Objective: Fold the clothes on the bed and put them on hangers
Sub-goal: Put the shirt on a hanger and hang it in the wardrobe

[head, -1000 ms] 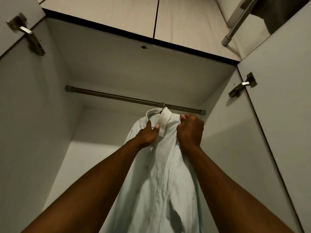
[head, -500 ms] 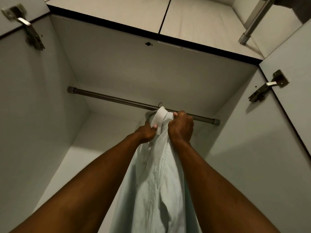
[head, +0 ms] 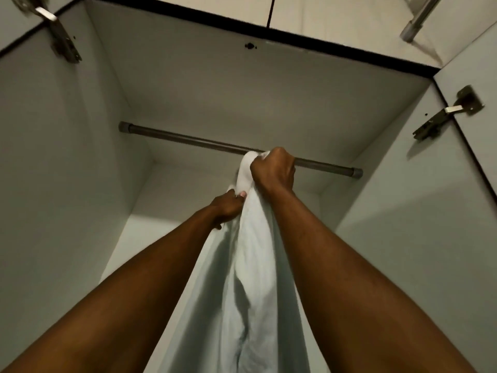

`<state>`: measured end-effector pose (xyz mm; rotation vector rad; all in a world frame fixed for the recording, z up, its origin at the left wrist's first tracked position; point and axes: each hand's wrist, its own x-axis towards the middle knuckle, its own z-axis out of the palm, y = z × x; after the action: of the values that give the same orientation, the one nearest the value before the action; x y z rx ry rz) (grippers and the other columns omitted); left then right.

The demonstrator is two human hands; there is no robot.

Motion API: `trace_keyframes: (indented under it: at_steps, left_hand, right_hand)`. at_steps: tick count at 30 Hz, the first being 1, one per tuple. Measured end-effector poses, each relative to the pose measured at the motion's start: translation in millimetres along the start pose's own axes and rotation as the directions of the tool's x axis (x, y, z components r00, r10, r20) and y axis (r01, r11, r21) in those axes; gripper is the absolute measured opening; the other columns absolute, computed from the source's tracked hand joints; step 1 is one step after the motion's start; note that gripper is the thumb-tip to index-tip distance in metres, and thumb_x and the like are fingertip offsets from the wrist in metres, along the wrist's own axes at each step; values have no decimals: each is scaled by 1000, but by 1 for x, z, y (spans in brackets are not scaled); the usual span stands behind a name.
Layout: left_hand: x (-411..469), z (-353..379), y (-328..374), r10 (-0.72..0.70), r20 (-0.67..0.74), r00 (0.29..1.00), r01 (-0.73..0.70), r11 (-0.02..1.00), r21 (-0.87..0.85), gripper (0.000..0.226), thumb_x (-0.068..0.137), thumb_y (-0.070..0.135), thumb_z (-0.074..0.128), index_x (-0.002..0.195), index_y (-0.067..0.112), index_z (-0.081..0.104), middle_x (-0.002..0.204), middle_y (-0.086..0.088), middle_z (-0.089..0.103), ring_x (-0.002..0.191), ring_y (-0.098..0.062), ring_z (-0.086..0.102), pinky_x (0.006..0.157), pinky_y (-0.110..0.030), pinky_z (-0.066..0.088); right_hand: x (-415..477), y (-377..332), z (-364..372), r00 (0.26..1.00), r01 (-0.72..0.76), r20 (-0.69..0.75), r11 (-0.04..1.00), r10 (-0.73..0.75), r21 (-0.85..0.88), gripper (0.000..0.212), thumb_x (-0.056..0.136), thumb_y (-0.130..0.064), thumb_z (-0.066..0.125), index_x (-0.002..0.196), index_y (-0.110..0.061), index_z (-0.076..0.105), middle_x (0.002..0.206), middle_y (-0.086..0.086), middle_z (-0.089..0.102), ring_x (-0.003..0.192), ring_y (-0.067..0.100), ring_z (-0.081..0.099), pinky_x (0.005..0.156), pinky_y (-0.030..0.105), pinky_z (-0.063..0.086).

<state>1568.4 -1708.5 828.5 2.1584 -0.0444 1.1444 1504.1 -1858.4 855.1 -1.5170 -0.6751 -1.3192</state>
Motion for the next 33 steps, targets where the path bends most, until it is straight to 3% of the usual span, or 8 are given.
trace_keyframes:
  at_steps: [5, 8, 12, 16, 19, 23, 29, 33]
  left_hand:
    - [-70, -4, -38, -30, 51, 998, 31, 999, -12, 71, 102, 65, 32, 160, 24, 22, 161, -8, 33, 133, -37, 48, 88, -48, 57]
    - [-116, -8, -71, -62, 85, 994, 65, 998, -27, 67, 101, 66, 31, 151, 21, 39, 147, -12, 48, 122, -34, 56, 77, -43, 57]
    - [-174, -7, -114, -132, 124, 983, 146, 983, -108, 63, 103, 63, 28, 143, 17, 45, 138, -11, 54, 119, -32, 56, 82, -44, 55]
    - [-255, 11, -150, -250, 113, 962, 270, 938, -219, 60, 105, 60, 29, 141, 15, 48, 143, -12, 52, 128, -32, 52, 105, -43, 45]
    - [-328, 22, -163, -366, 107, 924, 381, 899, -215, 60, 107, 55, 27, 143, 11, 46, 145, -13, 51, 131, -33, 48, 102, -39, 39]
    - [-419, 32, -163, -459, 109, 882, 471, 868, -156, 59, 106, 54, 30, 135, 6, 50, 135, -18, 58, 123, -36, 55, 100, -42, 45]
    - [-566, 54, -136, -375, 290, 880, 370, 926, 74, 60, 104, 57, 34, 134, 7, 48, 130, -22, 60, 120, -42, 56, 101, -52, 46]
    - [-673, 61, -86, -258, 426, 867, 183, 961, 209, 58, 104, 53, 37, 140, 9, 46, 136, -18, 57, 126, -40, 50, 103, -51, 42]
  right_hand:
    - [-78, 16, -10, 973, -86, 209, 993, 102, -85, 51, 86, -38, 72, 126, -11, 55, 124, 10, 64, 110, 32, 64, 83, 35, 50]
    - [-143, 33, -17, 944, -138, 280, 980, 174, -142, 54, 82, -44, 73, 123, -14, 57, 120, 7, 66, 106, 29, 65, 85, 37, 54]
    - [-230, 48, -34, 888, -195, 362, 945, 284, -263, 59, 84, -54, 70, 121, -12, 55, 121, 8, 64, 108, 31, 63, 86, 40, 53]
    - [-312, 51, -54, 811, -245, 426, 894, 401, -375, 65, 86, -64, 68, 120, -11, 52, 121, 10, 63, 108, 34, 63, 86, 42, 53]
    - [-364, 46, -78, 740, -220, 484, 848, 467, -482, 71, 85, -68, 67, 122, -10, 49, 120, 10, 64, 108, 34, 63, 82, 40, 50]
    - [-426, 33, -134, 700, -227, 476, 798, 533, -558, 77, 88, -68, 64, 135, -9, 48, 124, 12, 65, 116, 35, 62, 86, 39, 48]
    - [-528, 11, -237, 625, -282, 421, 693, 658, -663, 63, 98, -63, 52, 131, -9, 53, 113, 12, 69, 110, 36, 65, 85, 39, 47]
    - [-599, -14, -322, 591, -317, 381, 638, 711, -702, 60, 102, -55, 48, 136, -6, 52, 128, 14, 66, 122, 35, 60, 95, 40, 46]
